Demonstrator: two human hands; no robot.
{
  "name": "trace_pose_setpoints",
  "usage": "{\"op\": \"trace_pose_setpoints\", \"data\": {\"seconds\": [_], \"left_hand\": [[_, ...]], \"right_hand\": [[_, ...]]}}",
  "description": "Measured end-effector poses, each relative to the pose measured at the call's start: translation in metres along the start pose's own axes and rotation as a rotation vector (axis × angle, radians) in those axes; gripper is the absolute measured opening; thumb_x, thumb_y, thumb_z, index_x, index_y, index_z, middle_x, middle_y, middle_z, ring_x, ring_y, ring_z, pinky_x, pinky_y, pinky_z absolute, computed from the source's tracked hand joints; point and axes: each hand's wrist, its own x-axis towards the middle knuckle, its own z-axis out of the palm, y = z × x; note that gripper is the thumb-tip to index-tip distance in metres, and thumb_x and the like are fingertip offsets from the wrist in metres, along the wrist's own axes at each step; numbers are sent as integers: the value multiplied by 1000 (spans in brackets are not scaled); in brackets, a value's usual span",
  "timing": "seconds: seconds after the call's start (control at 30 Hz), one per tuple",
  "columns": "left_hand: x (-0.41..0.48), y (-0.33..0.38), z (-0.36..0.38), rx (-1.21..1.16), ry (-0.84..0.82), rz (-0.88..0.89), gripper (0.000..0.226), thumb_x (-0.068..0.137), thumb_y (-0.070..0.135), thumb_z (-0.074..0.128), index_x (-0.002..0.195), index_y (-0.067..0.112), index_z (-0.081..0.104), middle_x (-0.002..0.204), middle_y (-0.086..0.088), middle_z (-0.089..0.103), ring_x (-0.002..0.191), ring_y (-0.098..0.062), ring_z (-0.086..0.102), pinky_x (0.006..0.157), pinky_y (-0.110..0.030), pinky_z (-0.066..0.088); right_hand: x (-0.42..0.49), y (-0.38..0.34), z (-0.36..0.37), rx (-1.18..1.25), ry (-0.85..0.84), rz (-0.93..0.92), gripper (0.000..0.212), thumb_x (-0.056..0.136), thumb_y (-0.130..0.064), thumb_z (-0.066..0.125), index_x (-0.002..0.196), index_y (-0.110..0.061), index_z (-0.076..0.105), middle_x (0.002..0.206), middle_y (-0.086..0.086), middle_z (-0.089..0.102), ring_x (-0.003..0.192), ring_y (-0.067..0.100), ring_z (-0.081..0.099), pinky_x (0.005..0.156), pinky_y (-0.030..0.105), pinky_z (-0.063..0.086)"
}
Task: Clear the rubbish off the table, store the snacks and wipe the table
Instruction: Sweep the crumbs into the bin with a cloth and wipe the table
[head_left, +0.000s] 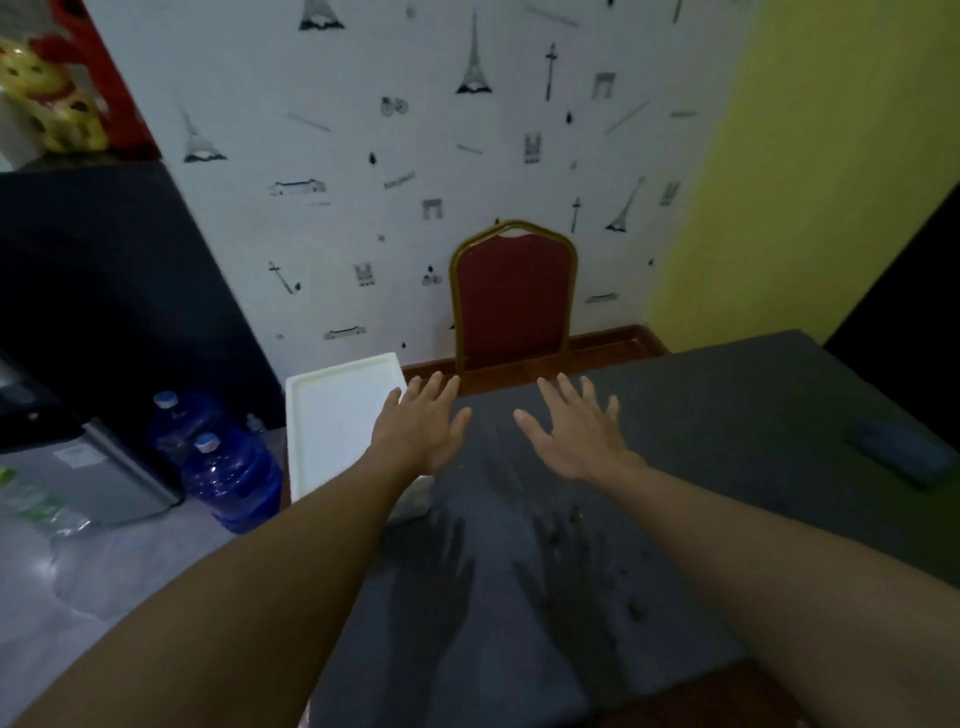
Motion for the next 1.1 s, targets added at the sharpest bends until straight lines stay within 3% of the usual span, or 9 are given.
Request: {"op": "trace_pose_setpoints", "data": {"seconds": [0.6, 0.9, 1.1], "left_hand": [[31, 243, 1, 13, -60, 493, 65, 103, 53, 15, 158, 22, 4, 166, -3, 4, 152, -26, 5, 123, -46, 6], [58, 369, 21, -7, -82, 543, 64, 103, 52, 16, 158, 22, 5, 166, -3, 5, 152, -25, 4, 123, -46, 5], [77, 417, 38, -20, -103, 516, 64, 103, 52, 16, 158, 22, 5, 166, -4, 6, 153, -25, 4, 123, -46, 5]], "right_hand": [[-119, 205, -51, 101, 113, 436, 79, 96, -74, 19, 161, -29, 13, 169, 1, 7, 155, 28, -2, 121, 61, 3], [-125, 324, -64, 86, 120, 480, 74, 99, -69, 23, 160, -27, 19, 168, 4, 15, 155, 29, 6, 121, 58, 11], [-114, 378, -68, 61, 100, 448, 72, 101, -65, 26, 159, -23, 23, 166, 7, 21, 154, 31, 11, 121, 55, 15]]}}
